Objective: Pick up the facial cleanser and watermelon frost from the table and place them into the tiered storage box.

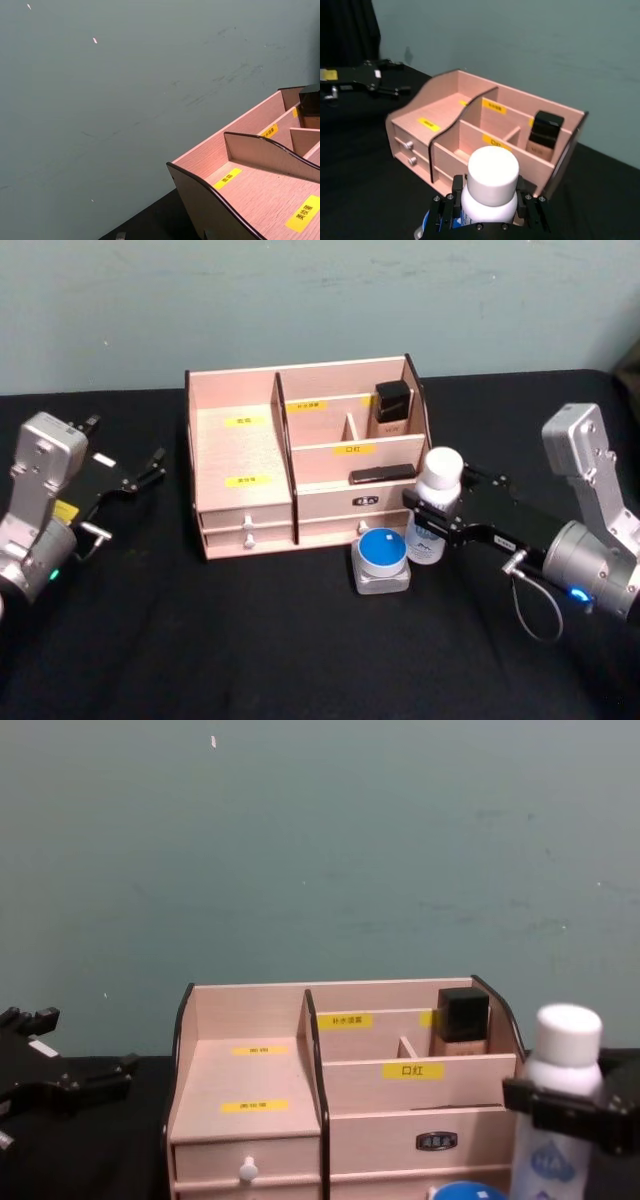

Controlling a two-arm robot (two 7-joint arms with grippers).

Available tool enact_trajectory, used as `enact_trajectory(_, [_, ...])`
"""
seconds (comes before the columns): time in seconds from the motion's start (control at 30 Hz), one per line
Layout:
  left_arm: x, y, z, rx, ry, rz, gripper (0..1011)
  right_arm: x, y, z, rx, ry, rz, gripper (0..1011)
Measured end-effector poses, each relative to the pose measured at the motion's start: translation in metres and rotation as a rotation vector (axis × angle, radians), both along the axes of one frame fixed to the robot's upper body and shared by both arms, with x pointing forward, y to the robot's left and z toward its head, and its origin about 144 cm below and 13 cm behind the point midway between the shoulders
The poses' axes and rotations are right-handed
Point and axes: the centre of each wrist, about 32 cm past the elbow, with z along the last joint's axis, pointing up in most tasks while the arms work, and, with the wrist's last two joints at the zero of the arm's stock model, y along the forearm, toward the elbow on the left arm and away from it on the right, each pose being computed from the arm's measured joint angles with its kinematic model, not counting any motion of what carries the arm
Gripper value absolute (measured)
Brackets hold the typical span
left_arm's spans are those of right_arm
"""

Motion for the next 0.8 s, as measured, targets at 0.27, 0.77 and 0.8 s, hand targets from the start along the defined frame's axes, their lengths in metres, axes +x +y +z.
enact_trajectory(0.27, [0.0,0.0,0.0,0.0,0.0,0.0,1010,0.005,0.009,0.02,0.003,-0.038,0.041,602])
enact_trajectory(0.77, [0.0,0.0,0.0,0.0,0.0,0.0,1009,0.029,0.021,0.051,-0.003,-0.119,0.065,602])
enact_trajectory(0.8, [0.0,0.0,0.0,0.0,0.0,0.0,1009,0.033,0.023,0.053,-0.005,-0.126,0.066,602])
